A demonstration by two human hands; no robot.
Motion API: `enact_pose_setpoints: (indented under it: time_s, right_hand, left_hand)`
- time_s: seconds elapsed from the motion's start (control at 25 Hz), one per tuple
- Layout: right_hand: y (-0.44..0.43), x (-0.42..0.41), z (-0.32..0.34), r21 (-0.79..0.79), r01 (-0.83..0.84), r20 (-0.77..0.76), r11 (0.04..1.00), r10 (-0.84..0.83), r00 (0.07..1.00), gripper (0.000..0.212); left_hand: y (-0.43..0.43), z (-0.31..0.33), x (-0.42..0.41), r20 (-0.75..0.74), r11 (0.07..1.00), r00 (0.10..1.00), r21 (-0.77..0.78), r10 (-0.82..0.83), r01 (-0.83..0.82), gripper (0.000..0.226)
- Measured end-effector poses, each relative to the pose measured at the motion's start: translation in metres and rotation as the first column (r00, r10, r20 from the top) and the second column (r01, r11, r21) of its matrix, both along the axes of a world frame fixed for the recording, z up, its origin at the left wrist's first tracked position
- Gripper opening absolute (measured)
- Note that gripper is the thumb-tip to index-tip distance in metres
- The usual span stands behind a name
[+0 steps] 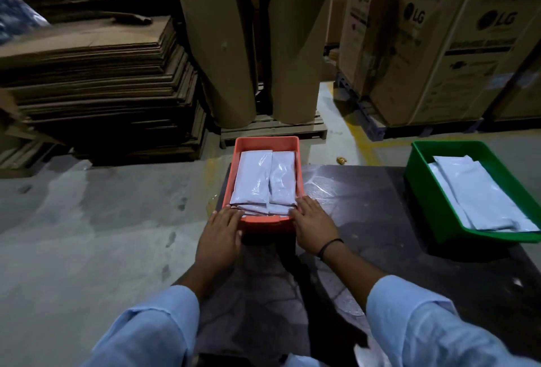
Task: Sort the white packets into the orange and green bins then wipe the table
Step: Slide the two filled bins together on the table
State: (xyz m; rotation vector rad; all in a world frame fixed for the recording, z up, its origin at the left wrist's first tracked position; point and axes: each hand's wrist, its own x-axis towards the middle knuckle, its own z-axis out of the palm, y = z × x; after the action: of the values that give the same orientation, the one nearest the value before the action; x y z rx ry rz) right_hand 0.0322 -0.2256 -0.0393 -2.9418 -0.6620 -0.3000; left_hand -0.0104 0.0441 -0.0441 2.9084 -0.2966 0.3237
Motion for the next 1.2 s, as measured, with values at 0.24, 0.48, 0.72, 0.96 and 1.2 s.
enact_pose_setpoints:
  time_s: [0.24, 0.48, 0.72, 0.96, 1.2]
  right_hand:
    - [0.040, 0.011, -0.002, -0.027, -0.015, -0.028, 1.000, 0.014, 0.999, 0.034]
    - [0.060, 0.018, 0.001, -0.043, -0.025, -0.052, 0.999, 0.023, 0.998, 0.037]
    - [0.069, 0.019, 0.005, -0.074, -0.028, -0.076, 0.997, 0.023, 0.997, 0.041]
    - [0.075, 0.019, 0.011, -0.069, -0.059, -0.073, 0.996, 0.054, 0.996, 0.041]
    - [0.082, 0.018, 0.008, -0.062, -0.065, -0.124, 0.996, 0.057, 0.991, 0.047]
  left_hand:
    - [0.049, -0.007, 0.014, -0.046, 1.000, 0.999, 0.030, -0.006, 0.007, 0.056]
    - [0.069, -0.010, 0.017, -0.058, 1.000, 0.998, -0.004, -0.008, 0.008, 0.058]
    - [0.080, -0.011, 0.016, -0.042, 0.998, 0.997, -0.003, -0.061, 0.060, 0.062]
    - [0.086, -0.008, 0.014, -0.017, 0.997, 0.998, -0.042, -0.068, 0.067, 0.062]
    - [0.092, -0.004, 0.015, -0.039, 0.998, 0.998, -0.036, -0.058, 0.057, 0.063]
